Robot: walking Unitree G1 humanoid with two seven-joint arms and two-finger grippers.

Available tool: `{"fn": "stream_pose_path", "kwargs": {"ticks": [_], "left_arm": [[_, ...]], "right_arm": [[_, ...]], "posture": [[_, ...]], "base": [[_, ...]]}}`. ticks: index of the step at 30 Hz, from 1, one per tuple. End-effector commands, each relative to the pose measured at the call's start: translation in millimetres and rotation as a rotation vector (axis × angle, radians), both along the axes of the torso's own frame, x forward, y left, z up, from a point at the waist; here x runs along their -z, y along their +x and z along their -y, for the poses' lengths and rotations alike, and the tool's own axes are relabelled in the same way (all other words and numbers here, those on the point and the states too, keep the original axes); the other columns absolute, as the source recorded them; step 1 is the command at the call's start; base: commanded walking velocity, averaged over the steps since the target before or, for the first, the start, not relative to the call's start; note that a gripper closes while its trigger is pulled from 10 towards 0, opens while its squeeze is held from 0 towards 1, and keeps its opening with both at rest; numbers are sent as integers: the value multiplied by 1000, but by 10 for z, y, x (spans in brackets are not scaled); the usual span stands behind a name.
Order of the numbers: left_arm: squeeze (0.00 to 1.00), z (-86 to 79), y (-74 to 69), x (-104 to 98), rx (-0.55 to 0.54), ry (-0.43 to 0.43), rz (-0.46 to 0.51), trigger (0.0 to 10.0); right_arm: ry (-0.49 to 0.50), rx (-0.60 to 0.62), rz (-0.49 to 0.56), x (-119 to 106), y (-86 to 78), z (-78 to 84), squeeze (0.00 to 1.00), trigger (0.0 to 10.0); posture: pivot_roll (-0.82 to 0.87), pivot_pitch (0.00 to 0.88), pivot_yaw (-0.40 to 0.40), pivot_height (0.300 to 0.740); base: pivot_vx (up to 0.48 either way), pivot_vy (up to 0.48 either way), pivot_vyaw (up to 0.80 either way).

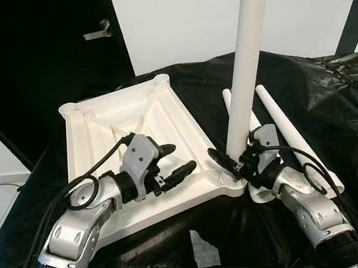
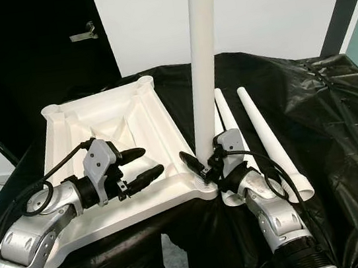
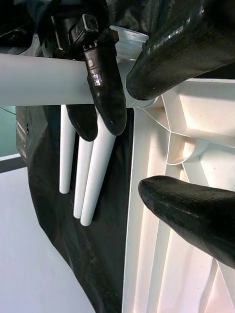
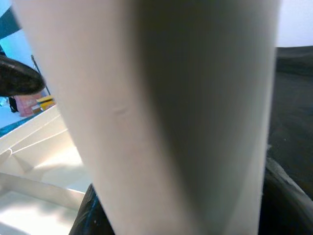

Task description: Building children table

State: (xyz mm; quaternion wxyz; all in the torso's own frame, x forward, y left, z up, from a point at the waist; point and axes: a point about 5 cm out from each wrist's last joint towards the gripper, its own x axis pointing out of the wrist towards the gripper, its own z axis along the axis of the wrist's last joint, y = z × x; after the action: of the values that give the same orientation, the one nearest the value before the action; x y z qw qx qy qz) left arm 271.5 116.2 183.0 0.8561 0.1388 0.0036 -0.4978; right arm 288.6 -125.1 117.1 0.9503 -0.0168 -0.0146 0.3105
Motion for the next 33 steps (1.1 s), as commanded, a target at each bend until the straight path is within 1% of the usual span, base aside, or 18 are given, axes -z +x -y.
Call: {"fn": "stream_pose_path", "kwargs": {"ticks": [1, 2, 3, 5, 6, 7, 8, 10, 12, 13, 15, 18, 23, 26, 29, 30, 31, 33], "left_arm": [[0, 2, -32, -59, 78, 14, -1, 10000], [0, 2, -32, -59, 78, 14, -1, 10000], [0, 17, -40, -52, 83, 11, -4, 10000], [0, 17, -40, -52, 83, 11, -4, 10000], [0, 51, -68, -20, 99, 11, -22, 10000], [0, 51, -68, -20, 99, 11, -22, 10000], [0, 63, -79, -7, 106, 11, -30, 10000], [0, 63, -79, -7, 106, 11, -30, 10000], [0, 89, -112, 29, 123, 13, -50, 10000], [0, 89, -112, 29, 123, 13, -50, 10000], [0, 111, -143, 74, 136, 15, -69, 10000], [0, 136, -169, 106, 148, 12, -83, 10000], [0, 168, -207, 137, 162, -2, -108, 10000], [0, 220, -259, 194, 172, -27, -144, 10000], [0, 230, -267, 203, 172, -30, -148, 10000], [0, 237, -271, 208, 171, -33, -152, 10000], [0, 240, -270, 210, 169, -35, -154, 10000], [0, 241, -266, 210, 165, -39, -155, 10000]], "right_arm": [[-93, 58, -250, 578, -198, 70, 0, 10000], [-93, 58, -250, 578, -198, 70, 0, 10000], [-60, 148, -180, 484, -166, 18, 0, 10000], [-60, 148, -180, 484, -166, 18, 0, 10000], [13, 320, -109, 373, -138, -14, 0, 10000], [13, 320, -109, 373, -138, -14, 0, 10000], [38, 384, -92, 344, -136, -12, 0, 10000], [38, 384, -92, 344, -136, -12, 0, 10000], [55, 467, -81, 338, -148, -28, 0, 10000], [55, 467, -81, 338, -148, -28, 0, 10000], [71, 492, -83, 337, -156, -79, 0, 10000], [68, 486, -80, 332, -161, -120, 0, 10000], [71, 488, -69, 321, -164, -130, 0, 10000], [68, 493, -36, 280, -168, -150, 0, 10000], [61, 497, -31, 273, -168, -154, 0, 10000], [53, 495, -12, 251, -168, -148, 859, 10000], [54, 480, 3, 226, -172, -137, 1000, 10000], [61, 458, 15, 200, -178, -114, 1000, 10000]], "posture": [[80, 0, 72, 740], [80, 0, 72, 740], [79, 0, 69, 740], [79, 0, 69, 740], [80, 0, 67, 740], [80, 0, 67, 740], [80, 0, 67, 740], [80, 0, 67, 740], [77, 0, 63, 740], [77, 0, 63, 740], [71, 0, 66, 740], [69, 0, 66, 740], [68, 0, 64, 740], [61, 0, 56, 740], [60, 0, 56, 740], [59, 0, 55, 740], [57, 0, 53, 740], [57, 0, 53, 740]], "base": [[0, 0, 0], [0, 0, 0], [0, 0, 0], [0, 0, 0], [0, 0, 0], [0, 0, 0], [0, 0, 0], [0, 0, 0], [0, 0, 0], [0, 0, 0], [0, 0, 0], [0, 0, 0], [0, 0, 0], [0, 0, 0], [0, 0, 0], [0, 0, 0], [0, 0, 0], [0, 0, 0]]}}
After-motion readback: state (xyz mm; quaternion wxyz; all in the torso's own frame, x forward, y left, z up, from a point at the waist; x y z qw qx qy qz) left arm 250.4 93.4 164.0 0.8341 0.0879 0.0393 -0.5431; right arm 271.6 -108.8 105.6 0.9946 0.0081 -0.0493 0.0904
